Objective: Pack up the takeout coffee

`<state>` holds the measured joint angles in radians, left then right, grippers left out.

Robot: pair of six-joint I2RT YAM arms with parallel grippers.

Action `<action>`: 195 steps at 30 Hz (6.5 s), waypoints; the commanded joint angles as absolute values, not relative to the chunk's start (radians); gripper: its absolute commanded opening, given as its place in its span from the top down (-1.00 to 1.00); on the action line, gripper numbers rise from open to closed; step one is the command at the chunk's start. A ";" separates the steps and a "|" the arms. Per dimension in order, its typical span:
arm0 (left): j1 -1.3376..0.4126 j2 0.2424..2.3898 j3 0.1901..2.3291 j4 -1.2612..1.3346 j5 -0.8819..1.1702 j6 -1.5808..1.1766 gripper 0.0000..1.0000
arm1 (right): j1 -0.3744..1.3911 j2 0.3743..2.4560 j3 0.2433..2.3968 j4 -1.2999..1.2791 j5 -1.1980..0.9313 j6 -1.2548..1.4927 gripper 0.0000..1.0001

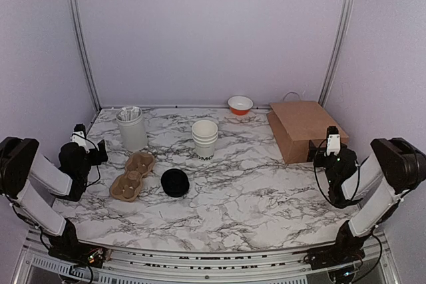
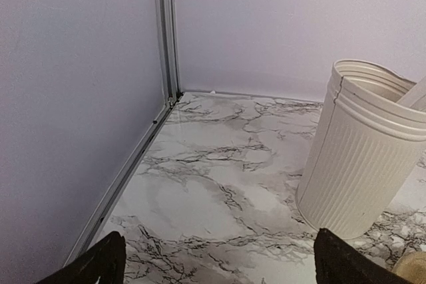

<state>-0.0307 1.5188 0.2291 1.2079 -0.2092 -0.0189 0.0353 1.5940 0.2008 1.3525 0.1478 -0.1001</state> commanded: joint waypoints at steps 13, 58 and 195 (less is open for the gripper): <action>-0.026 1.527 0.245 1.247 -0.199 -0.018 -0.98 | 0.028 1.602 0.226 1.372 0.141 -0.093 -1.00; -0.172 0.970 0.844 -0.160 0.055 -0.396 -0.99 | 0.464 1.553 1.327 -0.331 0.150 0.281 -0.98; -0.361 0.997 0.788 -0.094 0.243 -0.333 -0.98 | 0.713 2.143 2.010 -0.726 0.135 0.433 0.63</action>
<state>-0.3565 0.9962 0.7918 -0.1162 0.2356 -0.3511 0.7193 2.1738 2.0167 -0.7269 0.1265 0.4198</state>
